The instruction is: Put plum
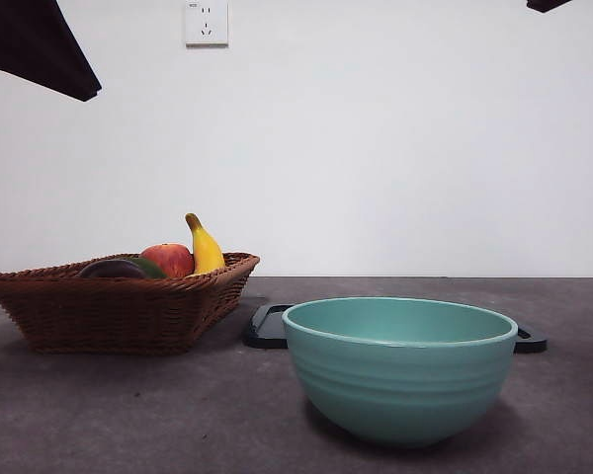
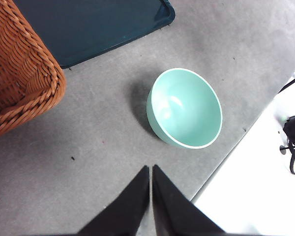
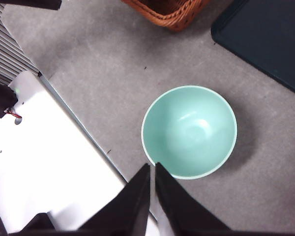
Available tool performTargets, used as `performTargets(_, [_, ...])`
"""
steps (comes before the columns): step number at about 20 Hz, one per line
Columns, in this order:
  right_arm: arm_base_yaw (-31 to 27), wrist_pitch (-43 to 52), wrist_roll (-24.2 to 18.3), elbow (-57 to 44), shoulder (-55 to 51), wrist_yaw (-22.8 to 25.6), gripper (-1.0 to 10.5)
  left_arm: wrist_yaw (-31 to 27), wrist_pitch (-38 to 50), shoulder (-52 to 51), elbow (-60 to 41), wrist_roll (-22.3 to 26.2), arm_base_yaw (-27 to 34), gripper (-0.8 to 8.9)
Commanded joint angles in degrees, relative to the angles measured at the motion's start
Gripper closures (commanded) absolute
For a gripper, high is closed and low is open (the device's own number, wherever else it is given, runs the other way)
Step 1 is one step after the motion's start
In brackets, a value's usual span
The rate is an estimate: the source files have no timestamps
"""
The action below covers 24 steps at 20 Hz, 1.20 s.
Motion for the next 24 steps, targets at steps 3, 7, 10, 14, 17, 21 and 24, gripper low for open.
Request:
performTargets(3, [0.3,1.2,-0.7,1.0,0.3,-0.1,9.4,0.2,0.4,0.3,0.7,1.0,-0.2,8.07])
performTargets(7, [0.3,1.2,-0.7,1.0,0.3,-0.1,9.4,0.1,0.5,0.3,0.7,1.2,-0.2,8.07])
performTargets(10, [0.3,1.2,-0.7,1.0,0.3,-0.1,9.4,-1.1,1.9,0.0,0.7,3.0,-0.1,8.07])
performTargets(14, [0.3,1.2,-0.7,1.0,0.3,-0.1,9.4,-2.3,12.7,-5.6,0.7,14.7,4.0,8.07])
performTargets(17, [0.3,1.2,-0.7,1.0,0.3,-0.1,9.4,-4.1,26.4,-12.0,-1.1,14.8,12.1,8.07])
performTargets(21, [0.3,1.2,-0.7,1.0,0.3,-0.1,9.4,-12.6,43.6,-22.7,-12.2,14.6,21.1,8.07])
performTargets(24, [0.3,1.2,-0.7,1.0,0.3,-0.1,9.4,-19.1,50.9,-30.1,-21.8,14.3,24.2,8.07])
